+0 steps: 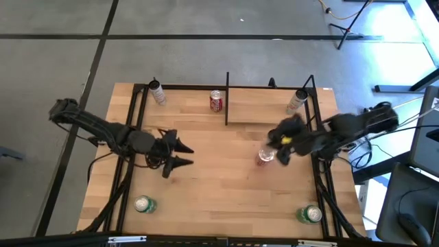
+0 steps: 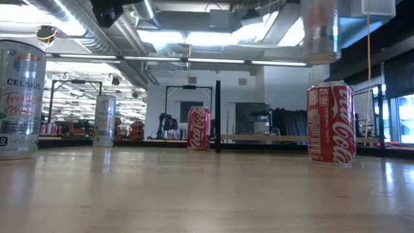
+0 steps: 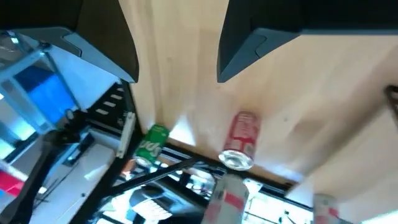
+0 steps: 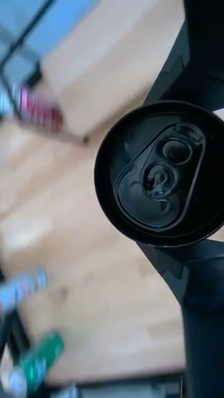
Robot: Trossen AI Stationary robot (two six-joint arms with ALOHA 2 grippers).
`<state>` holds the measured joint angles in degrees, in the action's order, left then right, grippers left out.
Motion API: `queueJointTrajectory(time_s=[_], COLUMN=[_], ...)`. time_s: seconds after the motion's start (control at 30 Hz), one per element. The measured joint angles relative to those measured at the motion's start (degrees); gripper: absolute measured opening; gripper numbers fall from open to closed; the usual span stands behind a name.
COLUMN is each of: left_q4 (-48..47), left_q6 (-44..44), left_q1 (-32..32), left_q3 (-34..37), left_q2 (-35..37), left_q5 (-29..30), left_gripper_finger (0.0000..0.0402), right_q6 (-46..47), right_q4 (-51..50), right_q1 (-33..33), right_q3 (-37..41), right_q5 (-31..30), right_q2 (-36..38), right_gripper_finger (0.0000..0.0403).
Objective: Place canned beverage on shelf
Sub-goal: Put the white-pink soda can on the shelf aligned with the other white-pink soda can
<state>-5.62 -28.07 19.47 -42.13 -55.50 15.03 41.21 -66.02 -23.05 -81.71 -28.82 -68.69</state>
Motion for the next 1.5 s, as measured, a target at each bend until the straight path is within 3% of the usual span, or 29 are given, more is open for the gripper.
queueJointTrajectory(time_s=[0.33, 0.43, 0.7, 1.03, 1.33, 1.5], left_q4=[5.06, 5.44, 10.14, 10.48, 10.36, 10.36], left_q6=[2.22, 1.92, 1.65, 1.75, 8.33, 11.84], left_q1=[-4.90, -6.14, -9.64, -14.65, -16.53, -16.53], left_q3=[0.00, 0.00, 0.02, 0.02, 0.02, 0.02], left_q2=[-0.33, -1.86, -4.55, -4.55, -4.53, -4.53], left_q5=[5.05, 6.43, 9.67, 8.53, 0.70, 0.28], left_gripper_finger=[0.0211, 0.0211, 0.0211, 0.0211, 0.0211, 0.0211], right_q6=[10.47, 9.45, 3.31, -3.37, -12.07, -19.57], right_q4=[-14.90, -14.27, -13.48, -5.38, -0.22, 6.96], right_q1=[-0.02, 1.35, 9.02, 23.84, 42.94, 50.67], right_q3=[10.05, 14.17, 22.24, 27.88, 29.87, 29.87], right_q5=[-6.60, -8.83, -7.63, -4.30, 3.17, 9.69], right_q2=[19.16, 23.97, 32.76, 31.14, 25.94, 24.49], right_gripper_finger=[0.0226, 0.0226, 0.0226, 0.0226, 0.0226, 0.0226])
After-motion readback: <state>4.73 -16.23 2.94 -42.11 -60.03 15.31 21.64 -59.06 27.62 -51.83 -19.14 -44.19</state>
